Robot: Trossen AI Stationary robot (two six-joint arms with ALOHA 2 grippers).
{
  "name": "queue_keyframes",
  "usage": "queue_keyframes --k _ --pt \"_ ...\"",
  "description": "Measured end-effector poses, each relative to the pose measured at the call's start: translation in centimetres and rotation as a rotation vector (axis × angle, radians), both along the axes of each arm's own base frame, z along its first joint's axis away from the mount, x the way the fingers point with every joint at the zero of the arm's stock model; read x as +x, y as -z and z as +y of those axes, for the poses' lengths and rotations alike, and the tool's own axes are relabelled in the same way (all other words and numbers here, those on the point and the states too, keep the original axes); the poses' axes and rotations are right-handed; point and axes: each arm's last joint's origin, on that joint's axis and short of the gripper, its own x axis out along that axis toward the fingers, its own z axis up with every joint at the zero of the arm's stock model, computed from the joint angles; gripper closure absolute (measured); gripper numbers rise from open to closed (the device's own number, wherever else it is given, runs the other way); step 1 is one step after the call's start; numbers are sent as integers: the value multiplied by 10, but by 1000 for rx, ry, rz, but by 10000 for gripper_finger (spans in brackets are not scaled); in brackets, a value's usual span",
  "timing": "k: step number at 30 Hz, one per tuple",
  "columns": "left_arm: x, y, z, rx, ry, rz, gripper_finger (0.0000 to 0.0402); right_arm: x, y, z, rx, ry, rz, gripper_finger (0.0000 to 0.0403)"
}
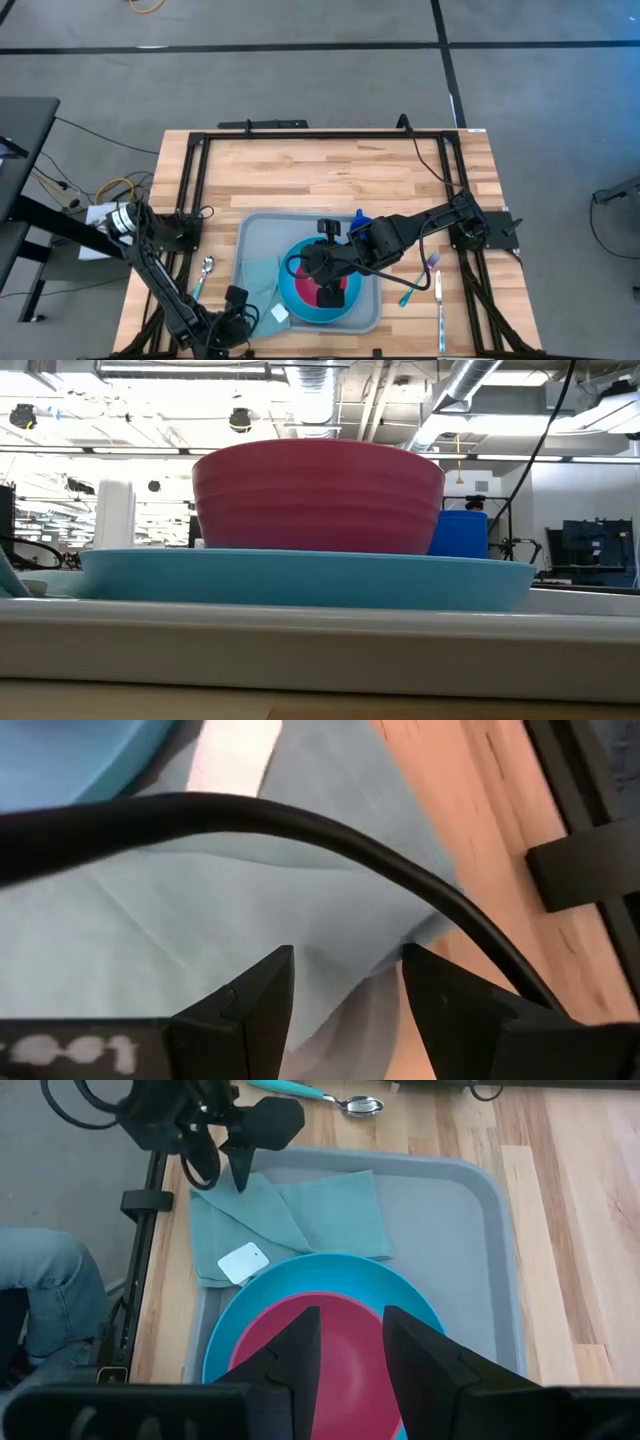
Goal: Set up tray
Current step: Adjust the green napkin on the gray tray
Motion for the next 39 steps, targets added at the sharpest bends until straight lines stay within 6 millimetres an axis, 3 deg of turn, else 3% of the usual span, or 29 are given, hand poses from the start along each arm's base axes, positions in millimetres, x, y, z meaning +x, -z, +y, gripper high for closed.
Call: queue_keyframes --k 19,24,32,39 --pt "2 0 4 31 18 21 230 0 0 0 0 0 -1 301" --pt "5 0 10 69 11 40 277 0 0 0 0 0 -1 301" --pt "10 0 16 117 59 51 390 0 0 0 0 0 0 301" --pt "17 -3 21 150 44 53 396 0 0 0 0 0 0 301"
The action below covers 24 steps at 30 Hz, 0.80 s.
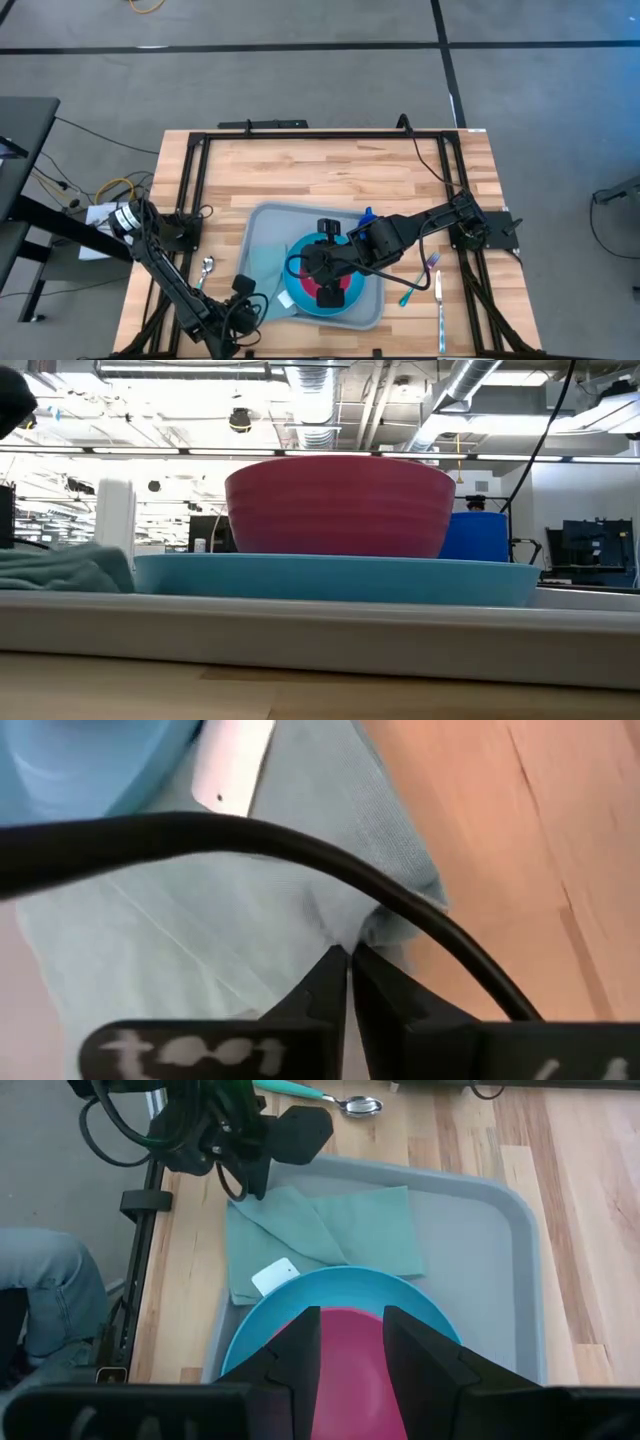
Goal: Set up tray
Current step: Adjust the green napkin on the gray tray
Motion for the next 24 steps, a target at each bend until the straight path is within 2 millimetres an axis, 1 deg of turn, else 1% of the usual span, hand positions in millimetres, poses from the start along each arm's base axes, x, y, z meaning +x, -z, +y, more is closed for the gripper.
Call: queue_keyframes --k 8,12,17,20,24 --pt "9 -24 -4 16 12 25 396 0 0 0 -1 -1 0 301" --pt "13 -33 -9 26 92 17 400 0 0 0 -1 -1 1 301" --pt "17 -32 -6 24 209 101 393 0 0 0 -1 -2 1 301" --pt "20 -32 -4 32 191 89 380 -1 0 1 0 -3 1 301" --pt "22 -32 -2 27 174 81 349 0 0 1 0 -2 1 301"
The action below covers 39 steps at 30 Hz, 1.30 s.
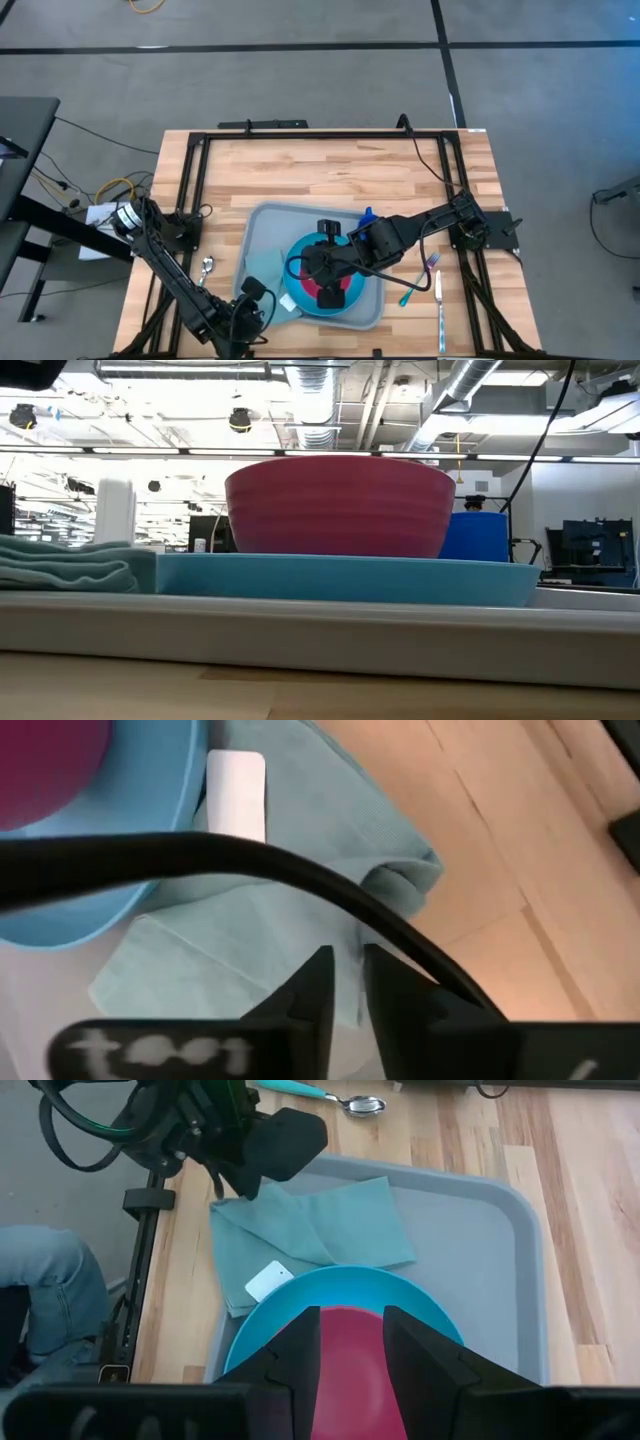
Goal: Set up tray
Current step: Adjust the green napkin on the gray tray
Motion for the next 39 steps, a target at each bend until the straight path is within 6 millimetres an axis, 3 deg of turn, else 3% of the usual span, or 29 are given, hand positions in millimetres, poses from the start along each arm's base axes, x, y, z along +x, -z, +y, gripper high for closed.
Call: queue_keyframes --k 10,15,18,22,33,39 --pt "-1 1 -3 -51 -84 4 253 0 0 0 1 1 0 301" --pt "-1 20 -3 -4 -130 53 232 0 0 0 1 1 0 301" --pt "-1 37 -5 40 -134 102 231 0 0 0 1 1 0 301" --pt "-2 44 -3 93 -154 105 237 0 0 0 1 1 0 301" --pt "3 21 -7 126 -157 117 269 0 0 0 1 1 -1 301" --pt "7 21 -5 146 -149 97 281 0 0 0 1 2 -1 301"
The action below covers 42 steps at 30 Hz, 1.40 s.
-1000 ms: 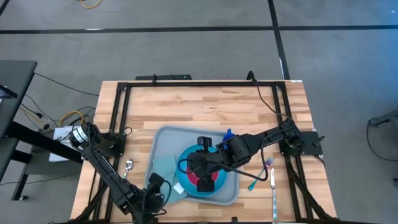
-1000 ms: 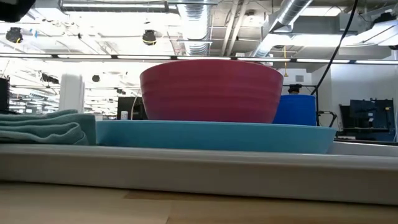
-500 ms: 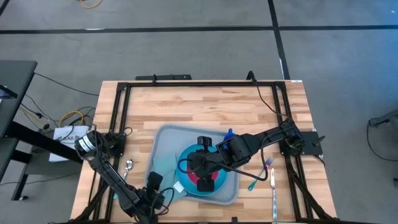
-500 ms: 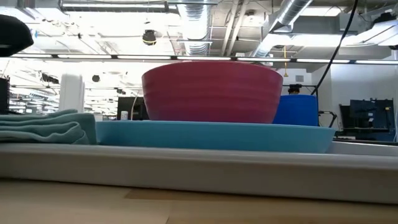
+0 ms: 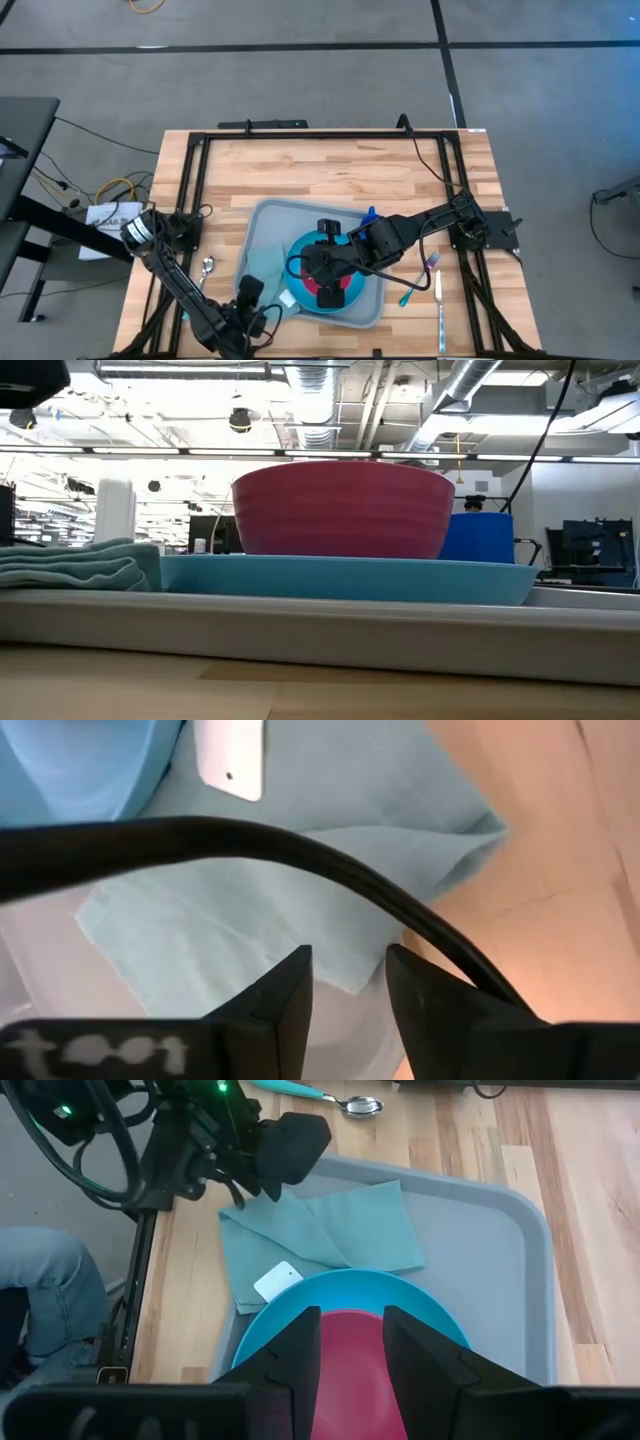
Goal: Set up tray
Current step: Adjust the green napkin on the gray tray
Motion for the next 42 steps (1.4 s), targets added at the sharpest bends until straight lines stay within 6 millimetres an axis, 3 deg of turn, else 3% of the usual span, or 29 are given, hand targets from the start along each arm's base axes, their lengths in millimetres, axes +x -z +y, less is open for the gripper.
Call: queue_keyframes --k 21,38,42 --pt "2 1 -4 -85 -55 -4 314 0 0 0 0 -1 1 301" --pt "6 0 -2 -22 -52 -96 315 0 0 0 0 -1 0 301" --pt "6 0 -2 2 27 -68 348 0 0 0 0 -1 1 301"
